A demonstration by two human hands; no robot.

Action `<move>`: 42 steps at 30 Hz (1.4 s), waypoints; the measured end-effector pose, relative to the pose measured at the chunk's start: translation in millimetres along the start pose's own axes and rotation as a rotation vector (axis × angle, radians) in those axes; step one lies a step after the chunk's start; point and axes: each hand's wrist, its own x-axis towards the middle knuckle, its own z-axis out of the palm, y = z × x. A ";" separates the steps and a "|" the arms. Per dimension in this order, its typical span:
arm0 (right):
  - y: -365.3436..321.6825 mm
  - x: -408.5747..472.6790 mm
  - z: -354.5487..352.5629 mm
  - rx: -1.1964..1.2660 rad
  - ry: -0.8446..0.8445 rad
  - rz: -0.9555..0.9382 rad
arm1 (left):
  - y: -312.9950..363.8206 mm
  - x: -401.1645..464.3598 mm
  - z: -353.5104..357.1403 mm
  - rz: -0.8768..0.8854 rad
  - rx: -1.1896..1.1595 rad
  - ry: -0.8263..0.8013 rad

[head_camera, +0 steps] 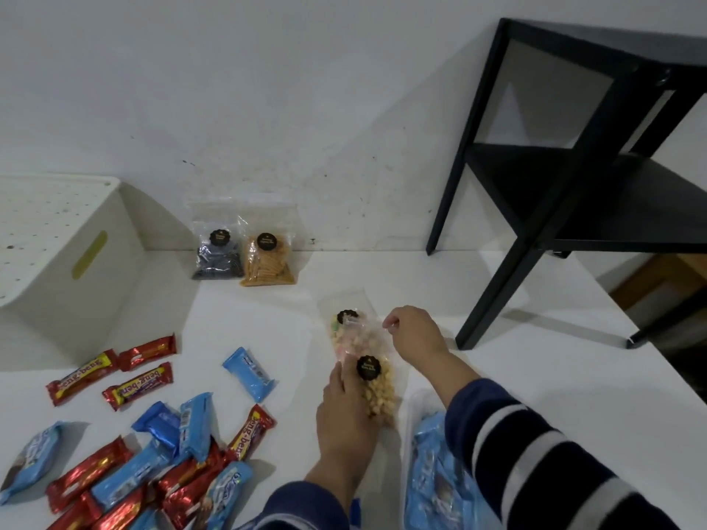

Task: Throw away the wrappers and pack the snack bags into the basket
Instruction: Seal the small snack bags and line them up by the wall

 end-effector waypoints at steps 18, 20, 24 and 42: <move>-30.2 -43.8 -30.5 0.273 -0.147 -0.092 | -36.5 -12.2 -34.7 0.015 -0.533 -0.082; -28.6 -45.5 -32.6 0.249 -0.131 -0.088 | -32.7 -8.5 -35.0 0.017 -0.538 -0.080; -23.1 -49.0 -40.6 0.063 -0.099 -0.080 | -30.0 -11.0 -37.2 0.065 -0.478 -0.058; -13.8 -58.4 -23.7 0.130 -0.160 0.005 | -47.1 -29.3 -54.0 0.111 -0.221 -0.119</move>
